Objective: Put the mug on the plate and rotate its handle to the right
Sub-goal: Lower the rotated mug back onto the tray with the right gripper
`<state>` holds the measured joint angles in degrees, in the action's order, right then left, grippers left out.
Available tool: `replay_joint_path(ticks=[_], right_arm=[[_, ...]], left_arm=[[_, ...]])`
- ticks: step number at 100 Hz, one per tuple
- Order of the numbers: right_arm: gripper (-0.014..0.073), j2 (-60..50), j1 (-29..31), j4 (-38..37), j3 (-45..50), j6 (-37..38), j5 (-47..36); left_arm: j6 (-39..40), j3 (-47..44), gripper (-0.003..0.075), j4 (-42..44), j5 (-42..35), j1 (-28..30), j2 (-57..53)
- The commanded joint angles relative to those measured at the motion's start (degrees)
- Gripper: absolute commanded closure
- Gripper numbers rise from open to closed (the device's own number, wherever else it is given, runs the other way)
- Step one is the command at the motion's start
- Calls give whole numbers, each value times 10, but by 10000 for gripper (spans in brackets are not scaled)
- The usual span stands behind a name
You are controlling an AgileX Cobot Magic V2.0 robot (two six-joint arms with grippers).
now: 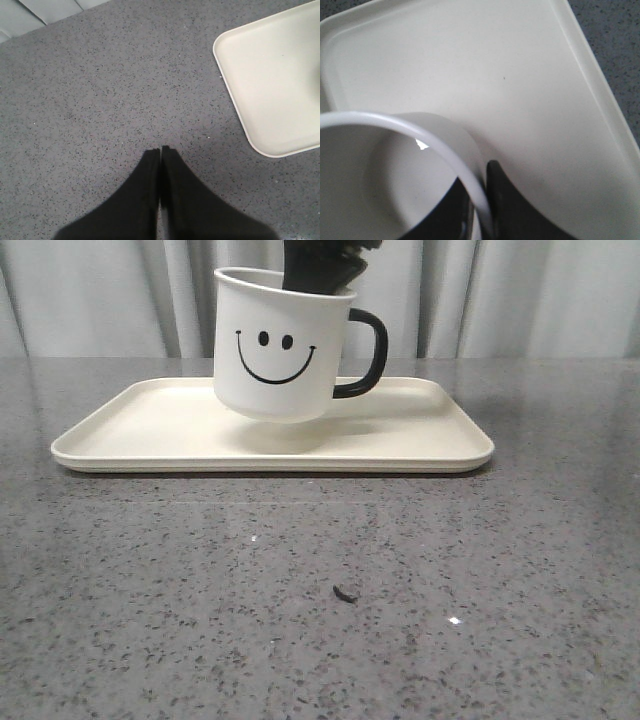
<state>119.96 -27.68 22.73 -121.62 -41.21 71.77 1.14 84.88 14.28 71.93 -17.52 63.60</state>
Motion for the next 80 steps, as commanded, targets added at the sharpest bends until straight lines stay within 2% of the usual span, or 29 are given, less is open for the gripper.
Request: replay_joint_path(ticks=[1,67,80], right_arm=[[685,-27,1,16,-12,-8,49],[685,-12,1,16,-8,-2,49],[653,-12,1,16,-8,-2,49]], left_arm=[[5,14,739,10,-34,2,-11],[5,14,739,10,-34,2,-11],[5,14,739,10,-34,2,-11]])
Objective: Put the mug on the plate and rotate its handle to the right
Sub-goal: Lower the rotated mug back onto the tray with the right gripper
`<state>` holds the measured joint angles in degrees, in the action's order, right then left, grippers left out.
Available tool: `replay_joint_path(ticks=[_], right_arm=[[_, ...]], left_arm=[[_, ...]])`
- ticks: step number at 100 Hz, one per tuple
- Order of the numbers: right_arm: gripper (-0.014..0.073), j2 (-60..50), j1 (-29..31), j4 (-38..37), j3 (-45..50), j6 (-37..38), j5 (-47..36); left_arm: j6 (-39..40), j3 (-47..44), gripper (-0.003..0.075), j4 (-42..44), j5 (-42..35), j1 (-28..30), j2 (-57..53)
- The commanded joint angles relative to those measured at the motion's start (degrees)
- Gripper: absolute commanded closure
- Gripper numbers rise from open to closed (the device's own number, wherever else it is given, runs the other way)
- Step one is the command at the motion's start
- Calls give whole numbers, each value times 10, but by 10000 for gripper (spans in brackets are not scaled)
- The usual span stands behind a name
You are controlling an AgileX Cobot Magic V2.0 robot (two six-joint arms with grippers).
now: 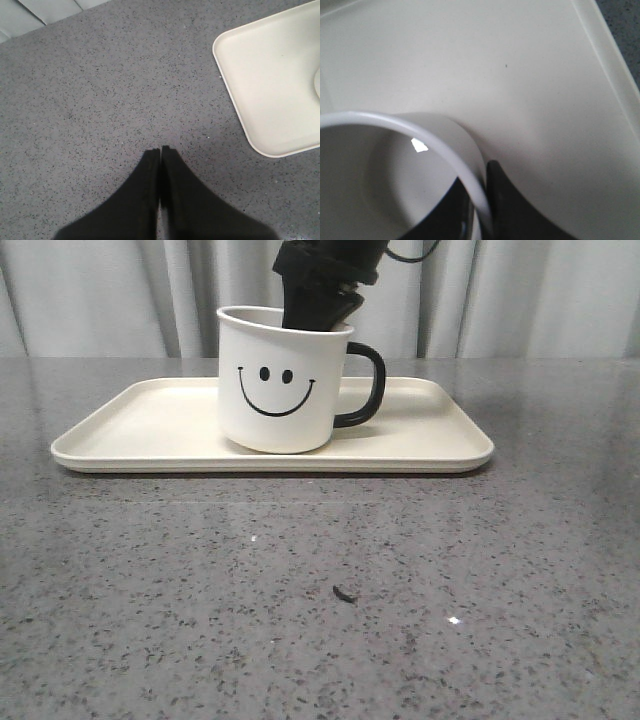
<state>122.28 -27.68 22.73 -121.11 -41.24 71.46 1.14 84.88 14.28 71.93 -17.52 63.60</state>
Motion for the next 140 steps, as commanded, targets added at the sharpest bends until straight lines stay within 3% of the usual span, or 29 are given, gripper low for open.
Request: replay_joint_path(ticks=[1,21,35,69,87,140], right_arm=[[649,-36,1,16,-13,-2,52],[503,-36,1,16,-13,-1,52],[455,-36,1,16,-13,0,52],[445,-36,1,17,-13,0,52],[396,-36,1,29,-13,0,52],[396,-37,1,45,-19,0,52]], left_arm=[[5,14,739,10,-34,2,-11],[5,14,739,10,-34,2,-11],[5,14,739,10,-34,2,-11],[5,14,739,10,-34,2,-11],[5,14,739,10,-34,2,-11],[5,14,739,10,-34,2,-11]])
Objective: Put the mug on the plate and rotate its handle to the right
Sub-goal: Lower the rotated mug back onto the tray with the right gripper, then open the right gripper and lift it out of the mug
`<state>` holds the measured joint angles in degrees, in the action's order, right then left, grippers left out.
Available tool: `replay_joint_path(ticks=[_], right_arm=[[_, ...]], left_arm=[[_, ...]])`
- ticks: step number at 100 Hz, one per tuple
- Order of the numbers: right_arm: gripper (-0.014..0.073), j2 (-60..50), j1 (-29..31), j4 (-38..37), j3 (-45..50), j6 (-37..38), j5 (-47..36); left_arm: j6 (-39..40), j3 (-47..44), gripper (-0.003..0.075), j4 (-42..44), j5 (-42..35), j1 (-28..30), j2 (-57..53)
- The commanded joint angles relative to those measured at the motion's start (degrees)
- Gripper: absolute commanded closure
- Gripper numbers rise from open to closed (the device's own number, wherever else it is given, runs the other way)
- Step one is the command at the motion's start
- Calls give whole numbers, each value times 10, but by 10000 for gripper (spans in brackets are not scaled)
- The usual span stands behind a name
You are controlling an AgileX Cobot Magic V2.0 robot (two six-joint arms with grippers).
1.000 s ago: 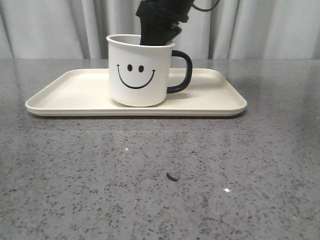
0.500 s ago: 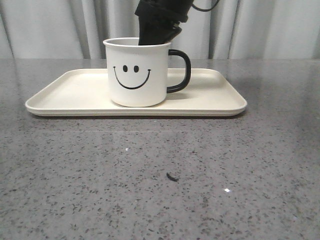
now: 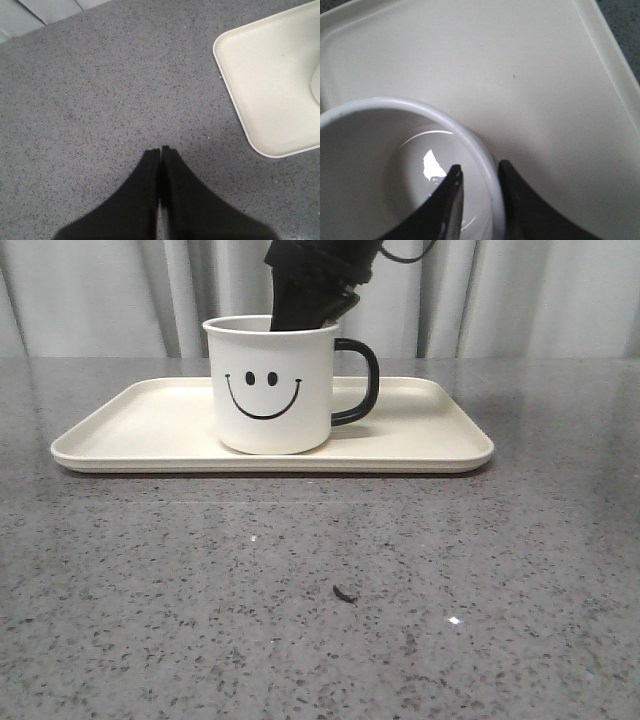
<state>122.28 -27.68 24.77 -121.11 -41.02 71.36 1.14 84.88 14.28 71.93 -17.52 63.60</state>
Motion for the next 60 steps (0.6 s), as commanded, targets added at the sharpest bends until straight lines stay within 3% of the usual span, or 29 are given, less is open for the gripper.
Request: replay_joint_path(ticks=[1,23,42,60], right_arm=[[396,-37,1,25,-19,-3,53],[393,-44,1,25,-19,-3,53],[312,-61,1,25,-19,-3,53],[312,-80,1,26,-19,-3,53]], left_arm=[[5,14,739,10,-34,2,-11],[5,14,739,10,-34,2,-11],[5,14,739,10,-34,2,-11],[5,14,739,10,-34,2,-11]])
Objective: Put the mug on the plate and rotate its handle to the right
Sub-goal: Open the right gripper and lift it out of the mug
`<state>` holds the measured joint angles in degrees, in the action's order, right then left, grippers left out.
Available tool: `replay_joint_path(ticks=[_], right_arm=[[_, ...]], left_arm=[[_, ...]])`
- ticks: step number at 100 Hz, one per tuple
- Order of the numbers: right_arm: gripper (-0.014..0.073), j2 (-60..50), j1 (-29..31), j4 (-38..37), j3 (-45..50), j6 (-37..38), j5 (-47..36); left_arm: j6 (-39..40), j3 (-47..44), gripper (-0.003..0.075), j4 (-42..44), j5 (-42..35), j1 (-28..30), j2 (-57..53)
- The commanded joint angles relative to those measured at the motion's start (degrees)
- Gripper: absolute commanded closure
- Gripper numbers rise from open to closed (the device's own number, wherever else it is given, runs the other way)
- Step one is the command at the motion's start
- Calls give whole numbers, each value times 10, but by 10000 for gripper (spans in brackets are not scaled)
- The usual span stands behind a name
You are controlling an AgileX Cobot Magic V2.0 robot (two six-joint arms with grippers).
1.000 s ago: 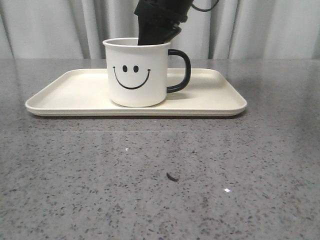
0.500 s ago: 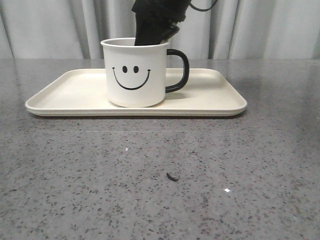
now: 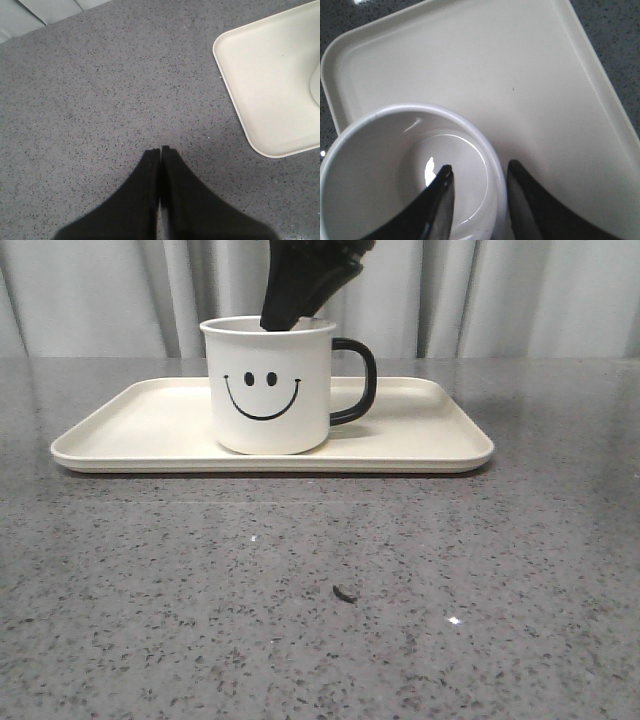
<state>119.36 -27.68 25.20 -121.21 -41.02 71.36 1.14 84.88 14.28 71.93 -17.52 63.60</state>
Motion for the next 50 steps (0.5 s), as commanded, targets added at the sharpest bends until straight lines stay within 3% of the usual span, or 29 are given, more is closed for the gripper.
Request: replay_joint_path(ticks=[1,50], right_arm=[[312,-52,1,21,-18,-3,53],[314,-192,8,21,-18,3,38]], left_arm=[[5,14,739,10,-34,2,-11],[5,14,739,10,-34,2,-11]])
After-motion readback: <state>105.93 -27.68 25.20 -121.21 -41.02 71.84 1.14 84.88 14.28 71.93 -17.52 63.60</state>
